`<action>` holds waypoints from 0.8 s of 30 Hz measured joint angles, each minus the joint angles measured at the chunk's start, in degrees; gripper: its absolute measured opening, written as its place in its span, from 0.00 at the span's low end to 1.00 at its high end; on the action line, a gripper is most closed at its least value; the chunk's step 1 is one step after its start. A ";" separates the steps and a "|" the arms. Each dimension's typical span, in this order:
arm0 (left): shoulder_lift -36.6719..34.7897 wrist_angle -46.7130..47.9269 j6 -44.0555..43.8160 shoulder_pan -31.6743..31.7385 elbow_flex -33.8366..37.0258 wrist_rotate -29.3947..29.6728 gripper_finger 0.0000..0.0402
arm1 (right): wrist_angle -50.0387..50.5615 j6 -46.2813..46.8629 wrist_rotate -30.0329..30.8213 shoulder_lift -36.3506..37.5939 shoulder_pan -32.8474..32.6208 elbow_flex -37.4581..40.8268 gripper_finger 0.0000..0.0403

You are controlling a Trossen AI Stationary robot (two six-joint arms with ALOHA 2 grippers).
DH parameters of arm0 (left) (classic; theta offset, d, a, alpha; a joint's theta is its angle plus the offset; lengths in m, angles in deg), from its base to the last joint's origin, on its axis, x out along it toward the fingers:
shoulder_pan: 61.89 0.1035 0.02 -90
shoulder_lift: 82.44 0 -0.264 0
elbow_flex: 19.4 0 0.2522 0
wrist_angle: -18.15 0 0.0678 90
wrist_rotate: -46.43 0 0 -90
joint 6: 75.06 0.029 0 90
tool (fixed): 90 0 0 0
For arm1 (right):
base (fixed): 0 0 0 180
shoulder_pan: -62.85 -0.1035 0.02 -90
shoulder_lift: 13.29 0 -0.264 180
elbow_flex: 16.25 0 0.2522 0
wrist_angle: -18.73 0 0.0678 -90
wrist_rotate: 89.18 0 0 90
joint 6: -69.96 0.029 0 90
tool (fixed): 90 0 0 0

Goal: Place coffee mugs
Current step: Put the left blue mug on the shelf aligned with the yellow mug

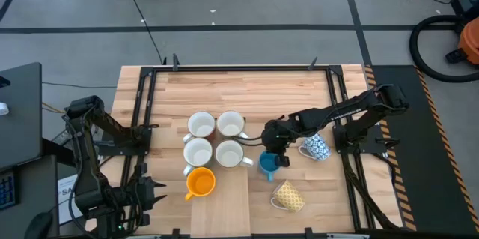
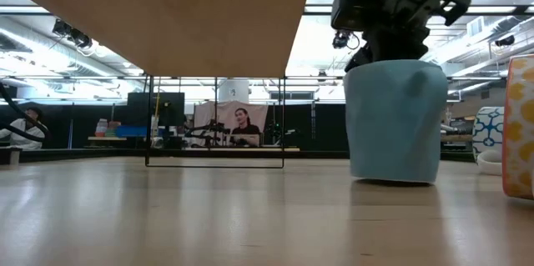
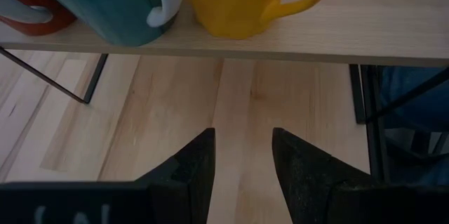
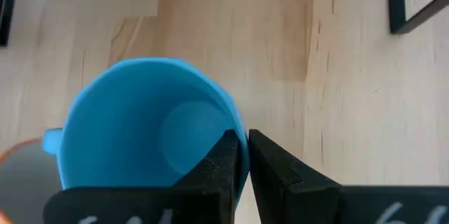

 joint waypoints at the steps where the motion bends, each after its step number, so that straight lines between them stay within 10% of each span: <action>1: 0.00 -0.01 0.00 0.01 0.00 0.01 0.37 | -0.32 0.98 0.02 -0.04 0.15 0.02 0.09; 24: 0.00 -0.45 -0.02 -0.01 0.02 -0.01 0.37 | -0.86 9.32 -2.63 -0.09 0.47 -0.03 0.39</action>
